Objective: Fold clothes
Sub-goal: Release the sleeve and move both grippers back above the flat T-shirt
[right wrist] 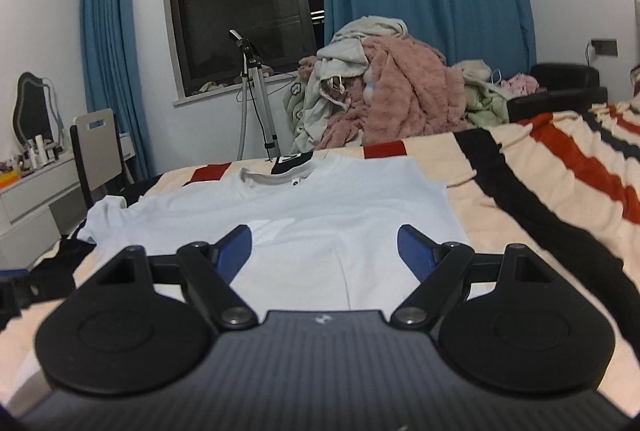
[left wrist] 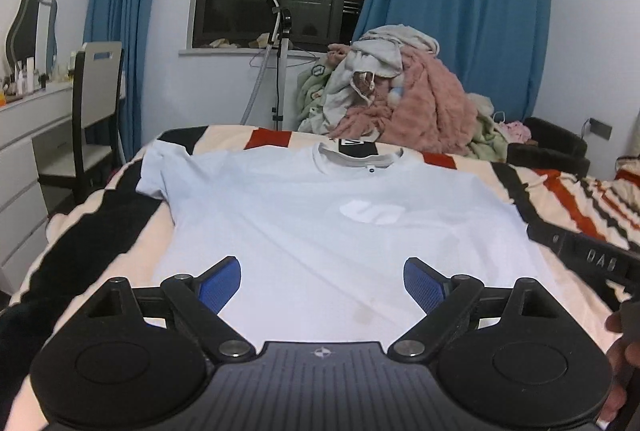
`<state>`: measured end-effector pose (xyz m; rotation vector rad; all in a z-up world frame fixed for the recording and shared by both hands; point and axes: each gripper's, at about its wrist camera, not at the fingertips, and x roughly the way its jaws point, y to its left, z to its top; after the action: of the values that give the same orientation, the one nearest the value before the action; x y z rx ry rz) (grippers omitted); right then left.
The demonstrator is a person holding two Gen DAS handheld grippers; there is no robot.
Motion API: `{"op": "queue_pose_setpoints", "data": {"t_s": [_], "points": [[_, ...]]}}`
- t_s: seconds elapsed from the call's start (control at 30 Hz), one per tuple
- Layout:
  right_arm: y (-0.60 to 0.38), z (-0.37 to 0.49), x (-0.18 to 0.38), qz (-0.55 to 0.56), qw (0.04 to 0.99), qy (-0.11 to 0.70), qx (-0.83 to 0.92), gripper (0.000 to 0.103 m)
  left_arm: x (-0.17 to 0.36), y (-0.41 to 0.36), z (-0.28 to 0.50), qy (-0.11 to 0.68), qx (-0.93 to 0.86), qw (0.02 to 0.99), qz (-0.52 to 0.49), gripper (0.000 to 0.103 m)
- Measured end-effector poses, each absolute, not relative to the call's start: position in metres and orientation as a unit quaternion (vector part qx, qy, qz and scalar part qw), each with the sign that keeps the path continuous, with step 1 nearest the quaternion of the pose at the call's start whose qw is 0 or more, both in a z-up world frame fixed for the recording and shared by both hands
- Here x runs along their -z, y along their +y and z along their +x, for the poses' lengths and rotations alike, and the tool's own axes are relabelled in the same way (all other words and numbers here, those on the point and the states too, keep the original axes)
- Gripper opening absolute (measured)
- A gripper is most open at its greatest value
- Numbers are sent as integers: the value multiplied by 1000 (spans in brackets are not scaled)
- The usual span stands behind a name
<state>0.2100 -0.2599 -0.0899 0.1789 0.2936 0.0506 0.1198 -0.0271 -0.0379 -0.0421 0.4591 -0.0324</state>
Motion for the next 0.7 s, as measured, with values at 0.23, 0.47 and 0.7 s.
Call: {"op": "queue_pose_setpoints", "data": {"t_s": [0.23,0.47,0.7], "points": [[-266,219,95,99,982,160,-7,81,43,-12,129,241,22,970,-39,91],[-267,236,96,54,987,150,6,81,47,-1,136,261,18,963,-61,92],[-313,308,108,84,983,161,6,79,55,3,138,280,10,957,-78,93]]}}
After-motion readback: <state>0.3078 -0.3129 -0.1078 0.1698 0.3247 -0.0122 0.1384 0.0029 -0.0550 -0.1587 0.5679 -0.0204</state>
